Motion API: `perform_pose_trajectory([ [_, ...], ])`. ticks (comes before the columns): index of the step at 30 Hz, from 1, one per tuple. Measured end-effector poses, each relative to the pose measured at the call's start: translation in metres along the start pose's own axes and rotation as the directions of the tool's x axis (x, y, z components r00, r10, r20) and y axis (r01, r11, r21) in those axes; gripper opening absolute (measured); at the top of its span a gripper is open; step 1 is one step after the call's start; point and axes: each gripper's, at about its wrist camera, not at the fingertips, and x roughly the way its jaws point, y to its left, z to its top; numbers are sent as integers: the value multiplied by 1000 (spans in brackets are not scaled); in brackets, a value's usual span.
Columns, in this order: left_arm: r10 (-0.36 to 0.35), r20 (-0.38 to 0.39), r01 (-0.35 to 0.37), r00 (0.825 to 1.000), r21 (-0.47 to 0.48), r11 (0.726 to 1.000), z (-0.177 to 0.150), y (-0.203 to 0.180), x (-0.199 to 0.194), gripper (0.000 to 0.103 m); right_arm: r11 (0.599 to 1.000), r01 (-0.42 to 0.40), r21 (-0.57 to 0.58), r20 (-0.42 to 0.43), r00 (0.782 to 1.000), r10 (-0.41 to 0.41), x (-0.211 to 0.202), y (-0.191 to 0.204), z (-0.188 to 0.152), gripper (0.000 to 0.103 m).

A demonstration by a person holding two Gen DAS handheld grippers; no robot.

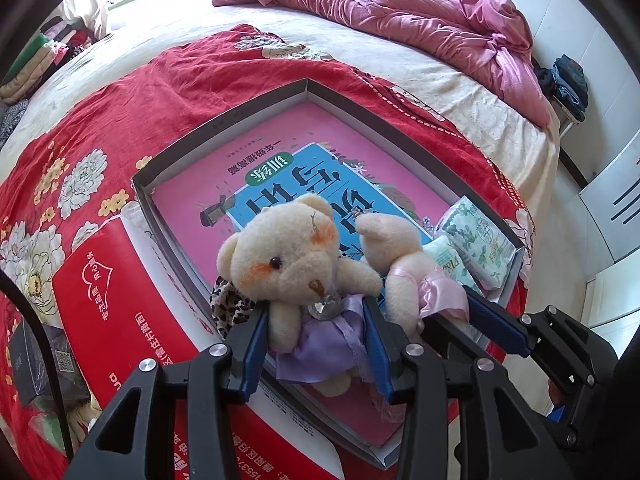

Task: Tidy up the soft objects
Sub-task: 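Lower both bears into the tray and open the left and right tools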

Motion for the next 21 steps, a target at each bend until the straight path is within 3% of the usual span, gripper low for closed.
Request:
perform_pose_trajectory([
  [8, 5, -3, -5, 1000, -7, 1000, 0, 0, 0, 45, 1000, 0, -24, 10, 1000, 0, -3, 5, -1, 36],
  [13, 1, -2, -1, 1000, -19, 1000, 0, 2, -2, 46, 999, -8, -39, 13, 1000, 9, -9, 6, -1, 38],
  [16, -3, -3, 3, 1000, -24, 1000, 0, 3, -3, 46, 997, 15, -71, 17, 1000, -14, -17, 3, -3, 46],
  [17, -10, -3, 9, 1000, -26, 1000, 1, 4, -3, 46, 998, 25, -65, 21, 999, -24, -20, 1, -4, 52],
  [21, -11, -3, 11, 1000, -26, 1000, 1, 2, -3, 46, 999, 31, -13, 35, 999, -30, -28, -12, -1, 54],
])
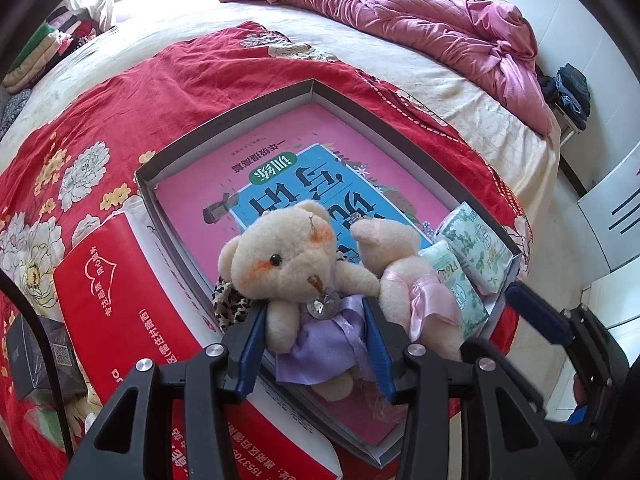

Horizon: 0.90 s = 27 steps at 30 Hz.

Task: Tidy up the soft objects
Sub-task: 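Lower both bears into the tray and open the left and right tools, then move both open tools away from the tray back toward the pile of items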

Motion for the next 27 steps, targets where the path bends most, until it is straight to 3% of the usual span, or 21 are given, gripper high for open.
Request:
perform_pose_trajectory([
  [6, 8, -7, -8, 1000, 13, 1000, -1, -2, 0, 49, 999, 21, 37, -2, 1000, -21, -4, -7, 3, 58],
  [9, 10, -2, -10, 1000, 11, 1000, -1, -2, -3, 59, 999, 29, 35, -4, 1000, -28, -5, -6, 3, 59],
  [19, 12, 16, -12, 1000, 7, 1000, -3, 0, -9, 60, 997, 47, 59, -8, 999, -46, -8, -10, 5, 60],
  [23, 6, 36, -6, 999, -5, 1000, -4, 0, -15, 70, 995, 66, 75, -6, 998, -66, -12, -14, 6, 65],
  [27, 11, 56, -11, 998, -4, 1000, -7, -1, -23, 72, 992, 90, 86, -5, 996, -90, -16, -17, 6, 68],
])
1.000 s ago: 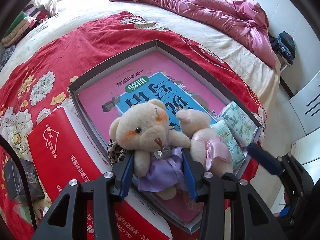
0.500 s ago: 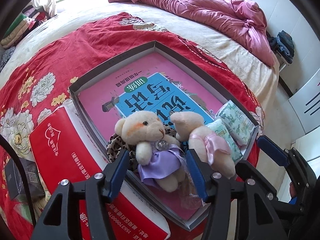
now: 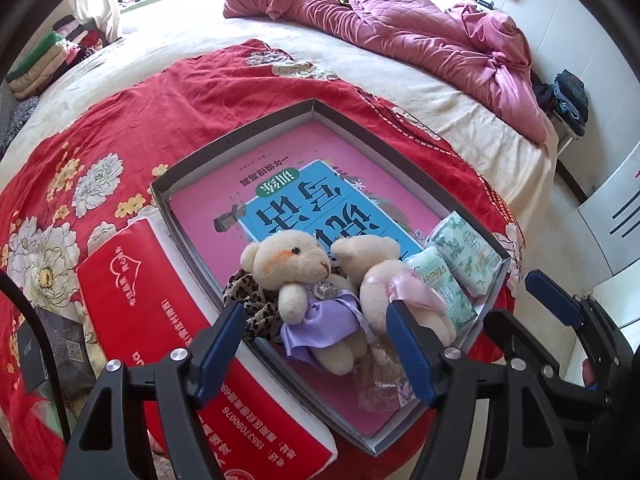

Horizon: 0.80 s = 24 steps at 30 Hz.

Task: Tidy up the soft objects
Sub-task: 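Move both open tools away from the tray back toward the pile of items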

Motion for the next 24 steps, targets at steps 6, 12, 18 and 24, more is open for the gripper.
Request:
perform_pose_trajectory([
  [6, -16, 23, 16, 1000, -7, 1000, -6, 1, -11, 81, 999, 38, -10, 18, 999, -38, -8, 1, 1, 74],
  [12, 3, 36, -3, 999, -11, 1000, -12, 0, -21, 90, 997, 77, -20, 27, 997, -76, -14, 6, 3, 74],
  [18, 23, 42, -22, 999, -16, 1000, -19, 3, -29, 90, 993, 120, -18, 33, 992, -120, -20, 6, 3, 74],
  [24, 36, 54, -35, 998, -16, 999, -24, 3, -37, 90, 990, 141, -8, 32, 990, -140, -24, 4, 3, 74],
])
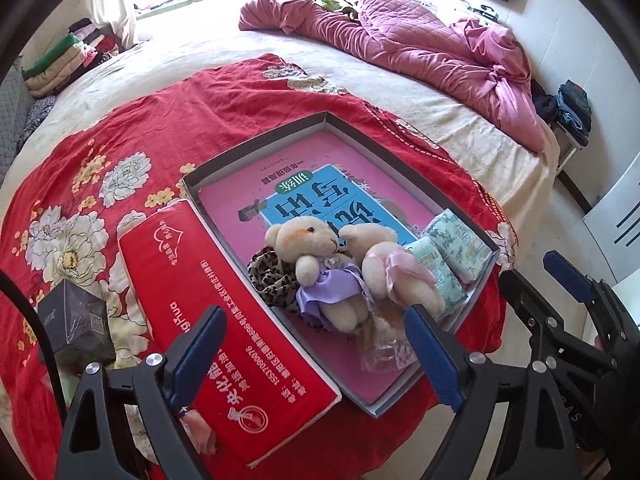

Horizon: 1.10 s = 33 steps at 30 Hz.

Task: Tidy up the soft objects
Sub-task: 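Move both open tools away from the tray back toward the pile of items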

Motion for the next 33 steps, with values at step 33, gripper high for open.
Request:
perform_pose_trajectory([
  [33, 18, 106, -15, 994, -36, 999, -30, 23, -86, 90, 998, 10, -67, 69, 998, -5, -60, 39, 12, 74],
])
